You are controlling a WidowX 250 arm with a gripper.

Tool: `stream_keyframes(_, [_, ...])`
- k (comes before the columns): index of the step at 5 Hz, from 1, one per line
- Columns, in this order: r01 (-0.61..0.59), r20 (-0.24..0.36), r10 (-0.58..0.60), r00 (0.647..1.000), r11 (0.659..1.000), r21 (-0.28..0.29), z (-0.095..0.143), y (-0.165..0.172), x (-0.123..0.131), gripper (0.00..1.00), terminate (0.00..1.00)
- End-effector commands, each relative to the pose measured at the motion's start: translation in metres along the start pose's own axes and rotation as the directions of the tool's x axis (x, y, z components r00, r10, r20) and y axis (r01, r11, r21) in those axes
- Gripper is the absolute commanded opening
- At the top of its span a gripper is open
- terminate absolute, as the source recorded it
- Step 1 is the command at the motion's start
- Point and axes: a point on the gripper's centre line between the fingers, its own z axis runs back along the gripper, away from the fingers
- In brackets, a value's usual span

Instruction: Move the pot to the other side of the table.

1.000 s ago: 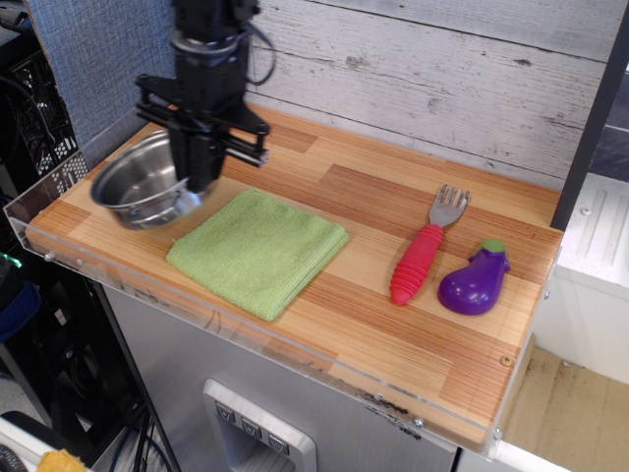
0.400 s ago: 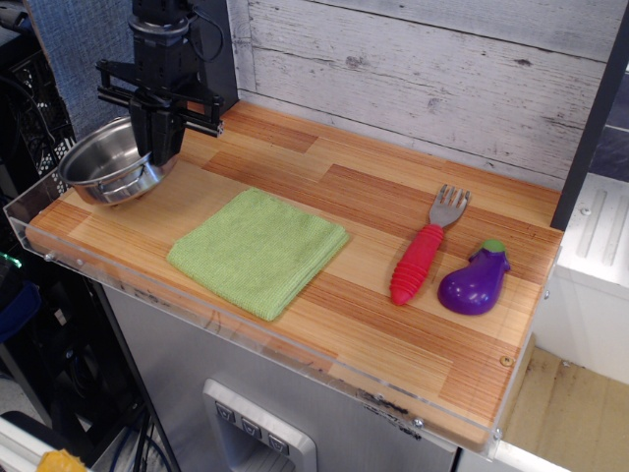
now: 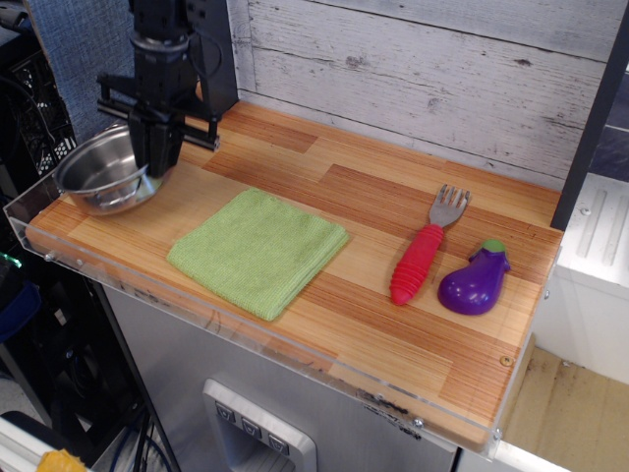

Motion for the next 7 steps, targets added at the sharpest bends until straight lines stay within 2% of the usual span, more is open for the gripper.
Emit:
stream_keyframes(1, [0.06,-0.022,-0.06,0.998,0.998,0.006,-0.013,-0.027,-0.007,0.0,0.0])
stream_keyframes(2, [0.066,-0.027,-0.066,0.997,0.998,-0.006,-0.016,-0.03,-0.008,0.0,0.0])
stream_keyframes(3, [0.049,-0.019,-0.049,0.999,0.998,-0.035,-0.014,-0.026,-0.009,1.0,0.0])
stream_keyframes(4, [0.04,-0.001,-0.04,0.999,0.999,-0.028,-0.007,-0.023,-0.011,1.0,0.0])
stream_keyframes(5, [0.041,0.053,-0.041,0.998,0.999,-0.005,0.01,-0.022,-0.018,1.0,0.0])
stream_keyframes(6, [0.036,0.151,-0.042,0.988,0.999,0.039,0.045,-0.022,-0.028,1.0,0.0])
stream_keyframes(7, [0.059,0.207,-0.068,0.976,0.997,0.05,0.073,-0.023,-0.034,1.0,0.0])
